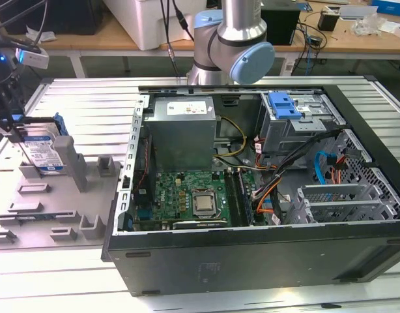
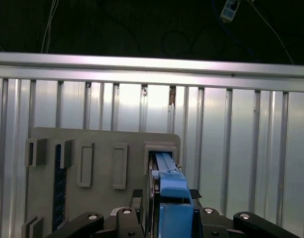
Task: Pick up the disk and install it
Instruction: 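Pick up the disk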
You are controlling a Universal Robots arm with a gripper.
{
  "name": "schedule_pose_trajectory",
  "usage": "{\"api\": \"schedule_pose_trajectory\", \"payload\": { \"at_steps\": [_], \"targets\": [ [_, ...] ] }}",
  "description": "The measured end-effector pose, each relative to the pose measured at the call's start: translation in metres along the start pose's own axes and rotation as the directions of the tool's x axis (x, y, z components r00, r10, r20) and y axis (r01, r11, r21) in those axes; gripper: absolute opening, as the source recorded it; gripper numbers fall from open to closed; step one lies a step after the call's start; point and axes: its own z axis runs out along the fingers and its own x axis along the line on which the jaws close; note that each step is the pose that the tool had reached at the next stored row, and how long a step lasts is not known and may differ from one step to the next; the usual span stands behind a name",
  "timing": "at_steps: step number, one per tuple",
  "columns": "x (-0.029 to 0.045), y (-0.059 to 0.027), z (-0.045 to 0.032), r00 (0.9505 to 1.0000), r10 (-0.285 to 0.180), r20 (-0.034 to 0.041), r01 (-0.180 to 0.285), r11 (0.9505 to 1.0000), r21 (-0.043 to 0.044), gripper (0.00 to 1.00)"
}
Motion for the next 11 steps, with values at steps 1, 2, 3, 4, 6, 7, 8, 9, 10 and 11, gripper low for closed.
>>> {"api": "schedule_pose_trajectory", "payload": {
  "at_steps": [1, 2, 3, 4, 6, 7, 8, 9, 10, 11],
  "targets": [
    [0.0000, 0.0000, 0.0004, 1.0000, 0.000, -0.0004, 0.000, 1.0000, -0.0001, 0.45],
    [0.0000, 0.0000, 0.0005, 1.0000, 0.000, -0.0003, 0.000, 1.0000, 0.0000, 0.45],
    [0.0000, 0.0000, 0.0006, 1.0000, 0.000, -0.0003, 0.000, 1.0000, -0.0001, 0.45],
    [0.0000, 0.0000, 0.0002, 1.0000, 0.000, -0.0002, 0.000, 1.0000, 0.0003, 0.45],
    [0.0000, 0.0001, -0.0009, 1.0000, 0.000, 0.0000, 0.000, 1.0000, 0.0006, 0.45],
    [0.0000, 0.0001, -0.0009, 1.0000, 0.000, 0.0004, 0.000, 1.0000, 0.0011, 0.45],
    [0.0000, 0.0001, -0.0009, 1.0000, 0.000, 0.0007, 0.000, 1.0000, 0.0015, 0.45],
    [0.0000, 0.0002, -0.0008, 1.0000, 0.000, 0.0012, 0.000, 1.0000, 0.0021, 0.45],
    [0.0000, 0.0002, -0.0008, 1.0000, 0.000, 0.0015, 0.000, 1.0000, 0.0026, 0.45],
    [0.0000, 0.0002, -0.0008, 1.0000, 0.000, 0.0017, 0.000, 1.0000, 0.0028, 0.45]
  ]
}}
